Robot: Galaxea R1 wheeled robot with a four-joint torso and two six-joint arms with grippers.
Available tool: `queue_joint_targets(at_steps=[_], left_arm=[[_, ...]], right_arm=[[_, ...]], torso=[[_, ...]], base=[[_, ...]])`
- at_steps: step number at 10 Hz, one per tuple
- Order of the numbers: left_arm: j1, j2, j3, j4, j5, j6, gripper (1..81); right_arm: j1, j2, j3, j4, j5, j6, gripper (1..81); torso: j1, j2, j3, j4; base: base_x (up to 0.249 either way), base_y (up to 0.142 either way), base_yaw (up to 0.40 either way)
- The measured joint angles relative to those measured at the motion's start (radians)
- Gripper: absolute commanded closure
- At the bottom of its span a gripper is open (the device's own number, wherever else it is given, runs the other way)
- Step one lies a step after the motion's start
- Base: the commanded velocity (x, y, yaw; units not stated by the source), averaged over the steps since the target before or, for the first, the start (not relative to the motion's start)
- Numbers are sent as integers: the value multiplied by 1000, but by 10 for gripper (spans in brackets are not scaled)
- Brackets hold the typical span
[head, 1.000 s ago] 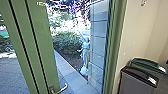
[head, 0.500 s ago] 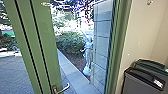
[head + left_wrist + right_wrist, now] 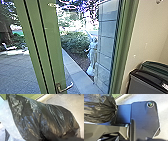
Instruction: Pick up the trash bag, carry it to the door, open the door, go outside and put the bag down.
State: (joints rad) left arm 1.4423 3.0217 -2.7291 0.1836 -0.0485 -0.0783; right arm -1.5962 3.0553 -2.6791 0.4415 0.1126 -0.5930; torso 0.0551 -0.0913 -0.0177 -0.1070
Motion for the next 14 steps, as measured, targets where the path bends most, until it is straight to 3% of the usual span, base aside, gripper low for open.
queue_joint_targets(at_steps=[14], left_arm=[[16, -10, 23, 31, 0, 0, 811]], right_arm=[[-2, 0, 0, -1, 0, -5, 10]], torso=[[0, 0, 0, 0]], base=[[0, 0, 210]])
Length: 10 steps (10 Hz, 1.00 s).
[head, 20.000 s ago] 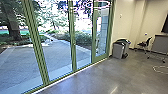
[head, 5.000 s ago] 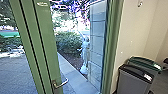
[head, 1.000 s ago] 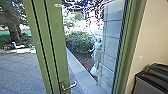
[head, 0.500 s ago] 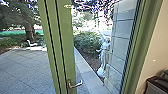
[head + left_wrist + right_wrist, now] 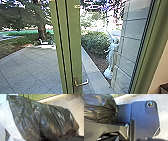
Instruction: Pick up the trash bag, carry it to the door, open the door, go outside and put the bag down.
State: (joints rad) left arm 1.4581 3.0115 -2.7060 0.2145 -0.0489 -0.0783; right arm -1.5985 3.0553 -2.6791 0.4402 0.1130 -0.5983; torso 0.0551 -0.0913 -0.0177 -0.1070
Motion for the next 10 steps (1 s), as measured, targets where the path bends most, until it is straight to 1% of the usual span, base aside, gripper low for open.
queue_joint_targets(at_steps=[10], left_arm=[[0, 0, 0, 3, 1, 0, 811]], right_arm=[[0, 0, 0, 1, 0, 0, 10]], torso=[[0, 0, 0, 0]], base=[[0, 0, 255]])
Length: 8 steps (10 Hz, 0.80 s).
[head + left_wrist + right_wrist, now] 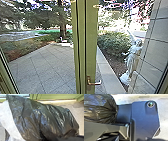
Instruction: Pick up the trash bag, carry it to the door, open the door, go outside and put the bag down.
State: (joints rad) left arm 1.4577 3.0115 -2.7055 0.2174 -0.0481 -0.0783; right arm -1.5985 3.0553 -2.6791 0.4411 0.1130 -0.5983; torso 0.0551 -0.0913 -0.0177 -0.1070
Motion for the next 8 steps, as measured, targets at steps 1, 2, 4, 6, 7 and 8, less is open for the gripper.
queue_joint_targets(at_steps=[1, 2, 4, 6, 7, 8], left_arm=[[0, 0, 0, 0, -2, 0, 811], [2, 0, 0, 0, 0, 0, 811], [0, 0, 0, 0, 0, 0, 811], [0, 0, 0, 0, 0, 0, 811], [0, 0, 0, 0, 1, 0, 811], [1, 0, 0, 0, 0, 0, 811]], right_arm=[[0, 0, 0, 0, 0, 0, 10], [0, 0, 0, 0, 0, -1, 10], [0, 0, 0, 0, 0, 1, 10], [0, 0, 0, 0, 0, 0, 10], [0, 0, 0, 0, 0, -1, 10], [0, 0, 0, -1, 0, -3, 10]], torso=[[0, 0, 0, 0], [0, 0, 0, 0], [0, 0, 0, 0], [0, 0, 0, 0], [0, 0, 0, 0], [0, 0, 0, 0]], base=[[0, 0, 261], [0, 0, 262], [0, 0, 262], [0, 0, 261], [0, 0, 261], [0, 0, 262]])
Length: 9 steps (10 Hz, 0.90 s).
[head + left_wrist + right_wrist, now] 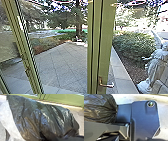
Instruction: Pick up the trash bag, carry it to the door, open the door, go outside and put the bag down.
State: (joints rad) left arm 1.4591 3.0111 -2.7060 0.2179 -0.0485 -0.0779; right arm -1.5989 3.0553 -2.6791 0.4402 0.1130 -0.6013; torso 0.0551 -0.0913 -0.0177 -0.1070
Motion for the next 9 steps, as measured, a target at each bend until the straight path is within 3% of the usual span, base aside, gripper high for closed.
queue_joint_targets(at_steps=[5, 9], left_arm=[[1, 0, 0, 0, 1, 0, 811], [1, 0, 0, 3, 3, 0, 811]], right_arm=[[0, 0, 0, 0, 0, 3, 10], [0, 0, 0, 0, 1, 1, 10]], torso=[[0, 0, 0, 0], [0, 0, 0, 0]], base=[[0, 0, 208], [0, 0, 52]])
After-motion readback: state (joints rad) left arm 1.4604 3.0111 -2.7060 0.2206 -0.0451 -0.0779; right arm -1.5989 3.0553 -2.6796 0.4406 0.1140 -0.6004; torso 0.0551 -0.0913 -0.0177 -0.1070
